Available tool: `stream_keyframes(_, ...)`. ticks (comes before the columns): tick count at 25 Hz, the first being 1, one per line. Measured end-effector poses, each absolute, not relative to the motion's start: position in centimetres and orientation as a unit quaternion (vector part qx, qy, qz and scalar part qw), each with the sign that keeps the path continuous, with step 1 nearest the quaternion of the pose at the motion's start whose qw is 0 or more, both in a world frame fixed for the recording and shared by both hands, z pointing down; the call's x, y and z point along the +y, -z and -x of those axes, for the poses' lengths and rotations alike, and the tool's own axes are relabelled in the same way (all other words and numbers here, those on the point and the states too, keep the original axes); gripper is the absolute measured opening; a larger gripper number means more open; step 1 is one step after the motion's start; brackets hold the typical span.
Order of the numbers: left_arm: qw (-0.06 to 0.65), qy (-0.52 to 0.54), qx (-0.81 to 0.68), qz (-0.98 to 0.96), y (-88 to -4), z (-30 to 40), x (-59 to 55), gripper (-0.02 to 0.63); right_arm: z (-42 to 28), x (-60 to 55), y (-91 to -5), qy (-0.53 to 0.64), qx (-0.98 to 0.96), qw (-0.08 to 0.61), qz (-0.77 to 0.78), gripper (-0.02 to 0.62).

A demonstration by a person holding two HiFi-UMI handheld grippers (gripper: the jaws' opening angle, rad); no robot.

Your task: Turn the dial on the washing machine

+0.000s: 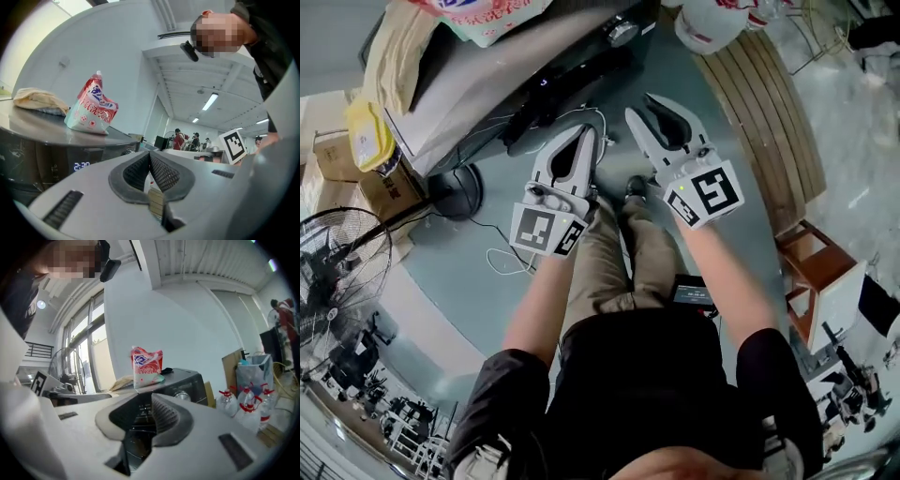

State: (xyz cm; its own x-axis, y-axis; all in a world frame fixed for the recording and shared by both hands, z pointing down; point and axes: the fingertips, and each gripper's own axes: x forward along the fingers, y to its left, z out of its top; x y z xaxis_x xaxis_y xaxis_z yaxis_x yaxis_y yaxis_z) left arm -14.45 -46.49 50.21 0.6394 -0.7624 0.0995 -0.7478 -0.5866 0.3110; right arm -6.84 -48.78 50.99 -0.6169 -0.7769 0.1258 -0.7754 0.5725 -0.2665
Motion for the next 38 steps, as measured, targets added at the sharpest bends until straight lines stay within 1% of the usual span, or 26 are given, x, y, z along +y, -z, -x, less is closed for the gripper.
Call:
stream_keyframes(2, 0.160, 0.026, -0.436, -0.885, -48.1, 15.0, -46.1, -0.005, 6.9, -47.2, -48.6, 0.139, 0.896, -0.002, 0.422, 0.058)
stream_keyframes(6, 0.143, 0.032, -0.450, -0.881, -43.6, 15.9, -44.9, -0.005, 6.2, -44.7, -44.1, 0.101, 0.908, -0.021, 0.405, 0.003)
stream_keyframes(8, 0.132, 0.023, -0.440, -0.888, -41.4, 16.6, -43.7, -0.005, 6.0, -43.5, -41.7, 0.077, 0.911, -0.026, 0.404, 0.003)
stream_keyframes(12, 0.112, 0.018, -0.443, -0.889, -37.1, 19.4, -40.1, -0.005, 4.9, -40.7, -37.0, 0.033, 0.913, -0.008, 0.407, 0.003)
stream_keyframes(16, 0.103, 0.023, -0.462, -0.880, -34.8, 22.4, -36.5, -0.005, 3.6, -38.1, -33.3, -0.013, 0.912, -0.015, 0.410, 0.003)
stream_keyframes(21, 0.094, 0.036, -0.479, -0.872, -33.0, 25.0, -30.8, -0.005, 3.5, -33.2, -30.6, -0.010, 0.908, 0.007, 0.420, 0.003)
stream_keyframes(25, 0.074, 0.054, -0.486, -0.869, -31.3, 25.8, -24.4, -0.005, 4.4, -27.8, -29.7, -0.004, 0.904, 0.017, 0.426, 0.003)
stream_keyframes(28, 0.059, 0.056, -0.498, -0.864, -31.3, 27.0, -19.2, -0.005, 5.4, -23.3, -30.0, -0.001, 0.904, 0.011, 0.428, 0.003)
stream_keyframes(33, 0.082, 0.066, -0.521, -0.847, -32.7, 29.5, -11.1, -0.005, 6.6, -15.7, -31.8, 0.017, 0.908, -0.021, 0.417, 0.003)
stream_keyframes(38, 0.076, 0.072, -0.554, -0.826, -33.0, 29.8, -5.4, -0.005, 5.6, -10.7, -31.7, 0.012, 0.913, -0.033, 0.407, 0.003)
